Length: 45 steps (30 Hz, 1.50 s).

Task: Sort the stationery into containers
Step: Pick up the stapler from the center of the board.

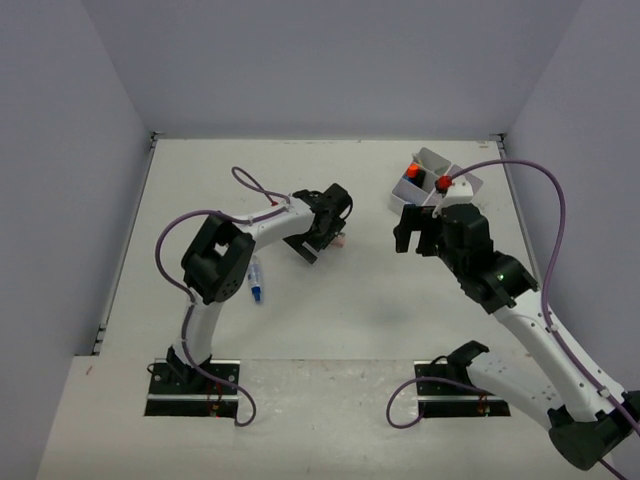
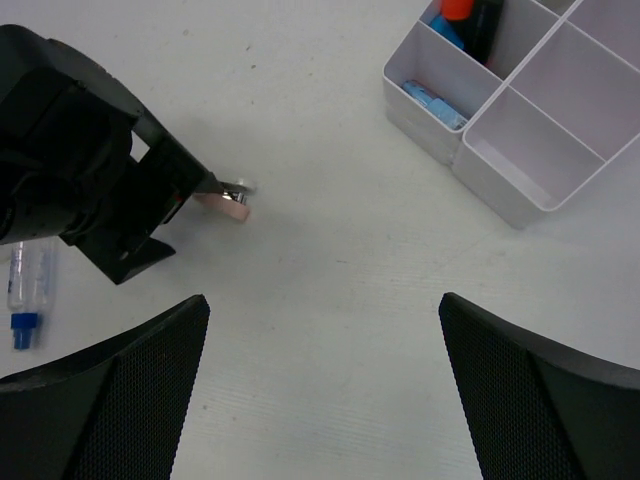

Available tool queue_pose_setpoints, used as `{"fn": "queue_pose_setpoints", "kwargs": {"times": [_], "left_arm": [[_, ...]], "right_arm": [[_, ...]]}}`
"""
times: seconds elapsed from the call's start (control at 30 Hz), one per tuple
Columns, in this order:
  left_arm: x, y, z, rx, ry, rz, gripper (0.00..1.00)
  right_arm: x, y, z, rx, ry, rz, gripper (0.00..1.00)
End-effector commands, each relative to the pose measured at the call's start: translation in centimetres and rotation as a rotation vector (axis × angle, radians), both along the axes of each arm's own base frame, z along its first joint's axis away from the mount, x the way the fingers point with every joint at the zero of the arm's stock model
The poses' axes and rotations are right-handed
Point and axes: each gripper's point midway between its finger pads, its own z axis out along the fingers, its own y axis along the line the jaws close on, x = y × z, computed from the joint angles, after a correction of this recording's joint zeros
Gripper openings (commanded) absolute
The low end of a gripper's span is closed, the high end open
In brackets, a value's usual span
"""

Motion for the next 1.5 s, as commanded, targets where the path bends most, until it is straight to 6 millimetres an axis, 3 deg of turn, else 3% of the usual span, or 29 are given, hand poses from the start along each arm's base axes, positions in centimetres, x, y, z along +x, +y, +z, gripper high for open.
{"fn": "queue_pose_setpoints", "kwargs": {"times": [0.0, 0.13, 0.23, 0.3, 0.47, 0.57, 0.7, 0.83, 0.97, 1.07, 1.13, 1.2, 1.27, 1.33, 1.37, 1.47], "left_arm": [[0.4, 0.0, 0.0, 0.014, 0.019, 0.078, 0.93], [0.5, -0.2, -0.8, 0.024, 0.031, 0.069, 0.88], [0.5, -0.3, -0.9, 0.016, 0.027, 0.054, 0.68], [0.3, 0.0, -1.1, 0.024, 0.027, 0.054, 0.62], [0.3, 0.1, -1.5, 0.035, 0.026, 0.035, 0.35], [0.6, -0.3, -1.8, 0.022, 0.021, 0.016, 0.24], [1.0, -0.4, -1.9, 0.008, 0.01, -0.017, 0.01], [1.0, -0.4, -1.4, 0.0, -0.019, -0.055, 0.0], [0.7, 0.1, -0.2, -0.005, -0.079, -0.111, 0.0], [0.2, 0.2, 2.4, -0.036, -0.169, -0.174, 0.0], [-0.4, 0.3, 2.8, -0.056, -0.223, -0.225, 0.0], [-0.2, -0.5, 5.9, -0.126, -0.34, -0.269, 0.0], [-1.5, 0.2, 6.6, -0.17, -0.386, -0.298, 0.0], [-2.5, -0.3, 7.9, -0.252, -0.46, -0.361, 0.0], [-2.9, -0.6, 7.5, -0.273, -0.466, -0.381, 0.0], [-4.0, -1.0, 9.6, -0.355, -0.53, -0.42, 0.0]], "right_arm": [[-0.7, 1.2, 1.2, 0.068, -0.029, 0.066, 0.99], [-0.8, 1.5, 1.2, 0.077, -0.035, 0.087, 0.99], [-0.7, 1.6, 1.1, 0.074, -0.036, 0.084, 0.99], [-0.6, 1.6, 1.2, 0.077, -0.039, 0.086, 0.99], [-0.7, 1.6, 1.3, 0.081, -0.044, 0.088, 0.99], [-0.8, 1.7, 1.4, 0.085, -0.047, 0.094, 0.99], [-0.9, 2.0, 1.2, 0.099, -0.045, 0.107, 0.99], [-1.0, 3.3, 0.5, 0.155, -0.019, 0.139, 0.99], [-0.5, 4.4, -1.7, 0.204, 0.061, 0.151, 0.99], [0.2, 5.8, -3.0, 0.268, 0.11, 0.193, 0.99], [0.1, 6.8, -3.6, 0.299, 0.137, 0.235, 0.99], [0.3, 7.7, -4.2, 0.329, 0.167, 0.265, 0.99], [0.5, 8.6, -4.2, 0.358, 0.175, 0.307, 0.99], [0.3, 10.2, -4.4, 0.398, 0.196, 0.39, 0.98], [0.1, 10.6, -4.8, 0.406, 0.221, 0.414, 0.98], [0.9, 12.0, -5.9, 0.433, 0.269, 0.439, 0.91]]}}
